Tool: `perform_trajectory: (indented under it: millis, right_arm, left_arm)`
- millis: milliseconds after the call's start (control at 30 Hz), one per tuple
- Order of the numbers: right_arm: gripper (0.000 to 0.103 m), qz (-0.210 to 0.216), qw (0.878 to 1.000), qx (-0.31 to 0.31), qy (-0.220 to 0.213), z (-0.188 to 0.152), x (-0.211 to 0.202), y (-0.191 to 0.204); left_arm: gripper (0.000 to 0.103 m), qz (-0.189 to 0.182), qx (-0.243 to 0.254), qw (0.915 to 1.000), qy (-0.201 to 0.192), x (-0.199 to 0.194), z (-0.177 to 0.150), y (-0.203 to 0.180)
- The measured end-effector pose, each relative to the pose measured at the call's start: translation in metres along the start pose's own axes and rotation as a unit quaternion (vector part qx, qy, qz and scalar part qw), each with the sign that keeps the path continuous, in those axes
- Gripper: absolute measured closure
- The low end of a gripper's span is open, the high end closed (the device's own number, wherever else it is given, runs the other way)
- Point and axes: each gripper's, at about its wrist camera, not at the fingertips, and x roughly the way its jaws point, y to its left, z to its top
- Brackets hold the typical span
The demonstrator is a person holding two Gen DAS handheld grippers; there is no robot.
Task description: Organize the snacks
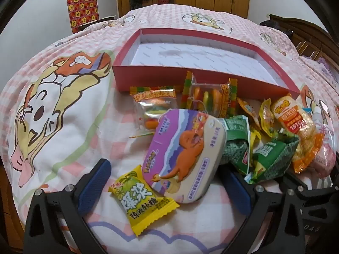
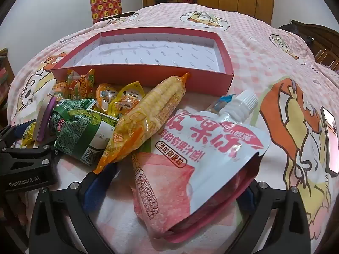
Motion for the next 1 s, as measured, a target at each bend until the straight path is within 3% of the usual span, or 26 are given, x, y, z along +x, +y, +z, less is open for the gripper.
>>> perform_trajectory:
  millis: [1000]
  right_arm:
    - [0.000,-0.005,1.000,-0.002,-0.001,0.0004,0.0009,0.0015]
  left_arm:
    - [0.000,0.004,0.003,1.0000,-0.003,0.0010,-0.0009,-0.0005]
